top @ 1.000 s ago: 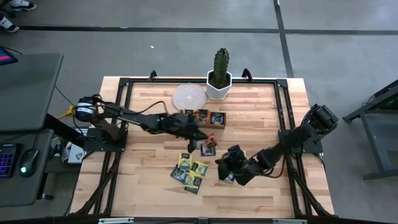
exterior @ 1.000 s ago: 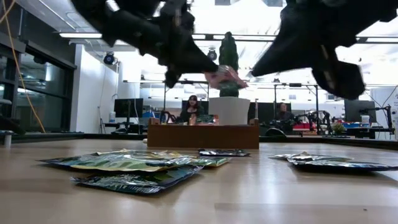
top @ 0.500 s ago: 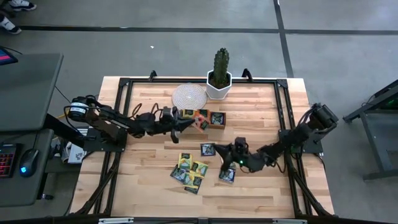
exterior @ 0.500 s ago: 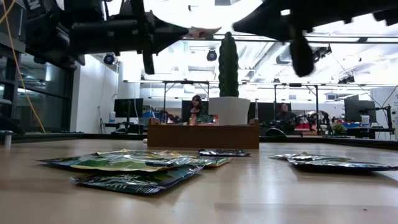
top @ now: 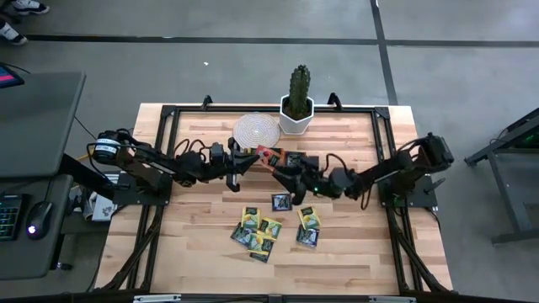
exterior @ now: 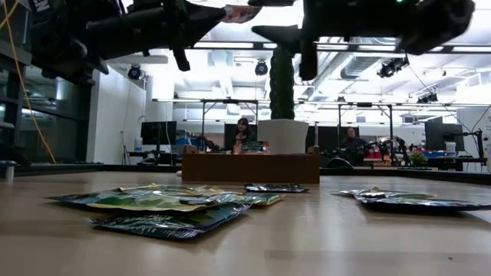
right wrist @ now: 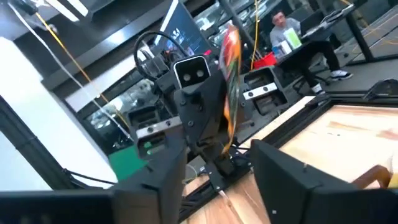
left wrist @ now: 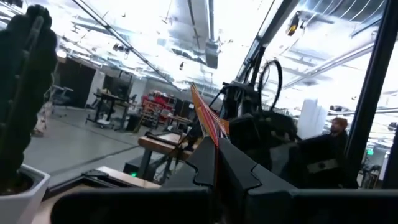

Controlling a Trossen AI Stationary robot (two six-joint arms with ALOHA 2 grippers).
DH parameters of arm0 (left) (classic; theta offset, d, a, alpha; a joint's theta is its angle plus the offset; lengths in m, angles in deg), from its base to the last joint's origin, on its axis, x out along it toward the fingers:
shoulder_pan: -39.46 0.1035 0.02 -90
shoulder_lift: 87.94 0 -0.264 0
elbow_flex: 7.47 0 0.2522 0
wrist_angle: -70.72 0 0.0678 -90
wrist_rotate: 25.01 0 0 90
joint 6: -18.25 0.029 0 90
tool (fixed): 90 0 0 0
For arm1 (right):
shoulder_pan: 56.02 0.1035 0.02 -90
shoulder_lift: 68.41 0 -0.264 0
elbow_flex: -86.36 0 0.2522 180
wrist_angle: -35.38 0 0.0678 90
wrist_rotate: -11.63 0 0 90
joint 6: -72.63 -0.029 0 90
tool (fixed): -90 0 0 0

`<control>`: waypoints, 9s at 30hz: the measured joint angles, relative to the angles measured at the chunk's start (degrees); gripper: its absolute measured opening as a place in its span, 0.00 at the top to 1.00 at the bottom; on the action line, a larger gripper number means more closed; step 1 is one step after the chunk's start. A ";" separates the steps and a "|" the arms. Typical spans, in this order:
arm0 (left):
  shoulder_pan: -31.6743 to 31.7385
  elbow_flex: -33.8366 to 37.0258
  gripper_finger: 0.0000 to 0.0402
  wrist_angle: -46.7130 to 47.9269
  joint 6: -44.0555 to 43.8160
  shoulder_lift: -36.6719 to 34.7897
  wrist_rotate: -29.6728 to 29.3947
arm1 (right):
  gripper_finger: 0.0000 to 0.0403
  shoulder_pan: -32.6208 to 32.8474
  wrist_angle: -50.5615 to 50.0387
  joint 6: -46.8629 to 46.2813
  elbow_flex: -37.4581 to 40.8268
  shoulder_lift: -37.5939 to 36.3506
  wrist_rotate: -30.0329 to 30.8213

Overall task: Pick & Place Tea
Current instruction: Put the orange tea bag into the middle section of the wooden organizer, then put the purple tea bag into the right section of the wooden organizer

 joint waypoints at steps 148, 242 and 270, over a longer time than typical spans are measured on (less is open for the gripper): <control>8.61 0.00 0.70 12.23 -10.51 -17.09 46.53 | 0.80 -18.08 -133.32 18.81 -57.33 12.41 -29.78; -11.30 -43.71 0.70 77.73 -50.97 30.21 23.74 | 1.00 27.92 -80.31 -38.91 -17.05 12.10 -2.47; -11.17 -43.80 0.70 82.57 -52.46 32.20 22.08 | 1.00 22.94 -73.65 -32.38 -16.92 13.39 -0.78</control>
